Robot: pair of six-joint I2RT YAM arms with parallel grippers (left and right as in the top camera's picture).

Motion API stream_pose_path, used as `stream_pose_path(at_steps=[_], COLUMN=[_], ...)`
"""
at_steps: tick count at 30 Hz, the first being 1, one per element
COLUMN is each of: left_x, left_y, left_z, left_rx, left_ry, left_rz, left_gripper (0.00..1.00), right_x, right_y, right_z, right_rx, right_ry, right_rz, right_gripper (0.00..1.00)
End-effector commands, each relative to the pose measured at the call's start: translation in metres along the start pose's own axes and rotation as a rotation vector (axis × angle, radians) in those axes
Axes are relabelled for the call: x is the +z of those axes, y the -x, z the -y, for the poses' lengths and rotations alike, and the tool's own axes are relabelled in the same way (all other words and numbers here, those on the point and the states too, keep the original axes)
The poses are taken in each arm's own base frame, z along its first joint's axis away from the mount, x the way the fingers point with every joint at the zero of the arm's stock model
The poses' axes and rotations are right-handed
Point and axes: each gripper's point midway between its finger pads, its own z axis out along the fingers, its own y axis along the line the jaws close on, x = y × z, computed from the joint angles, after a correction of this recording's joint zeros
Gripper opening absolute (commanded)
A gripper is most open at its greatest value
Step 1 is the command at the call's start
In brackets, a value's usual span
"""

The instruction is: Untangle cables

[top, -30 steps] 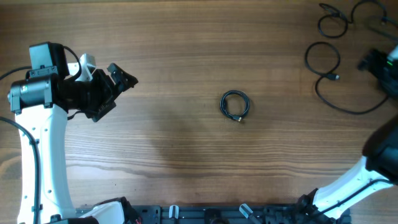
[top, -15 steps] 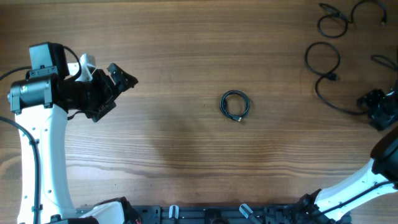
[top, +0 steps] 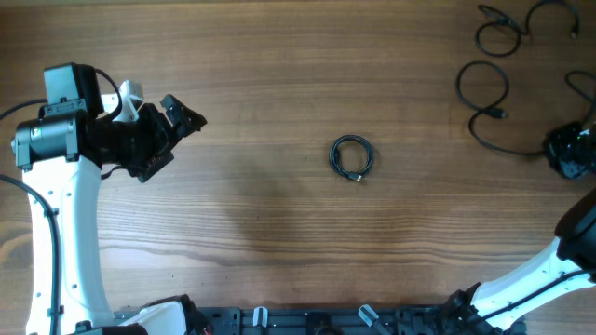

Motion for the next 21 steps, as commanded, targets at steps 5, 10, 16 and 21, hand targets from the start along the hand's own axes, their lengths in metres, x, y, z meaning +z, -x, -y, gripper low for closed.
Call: stream_pose_path(at_steps=[5, 10, 16, 21], left_x=[-0.005, -0.005, -0.005, -0.005], left_y=[0.003, 0.003, 0.003, 0.003], left_z=[0.002, 0.002, 0.002, 0.002], left_rx=[0.028, 0.028, 0.028, 0.028], left_ry=[-0.004, -0.005, -0.005, -0.004], left_rz=[0.021, 0.021, 0.021, 0.021], left_gripper=[1.0, 1.0, 1.0, 1.0], right_x=[0.015, 0.002, -0.026, -0.011], right_y=[0.006, 0.025, 0.026, -0.011], right_z=[-0.039, -0.052, -0.012, 0.01], right_rx=[-0.028, -0.075, -0.01, -0.021], right_ry=[0.1, 0.127, -0.022, -0.159], right_rz=[0.057, 0.113, 0.041, -0.039], right_gripper=[0.18, 0.34, 0.42, 0.41])
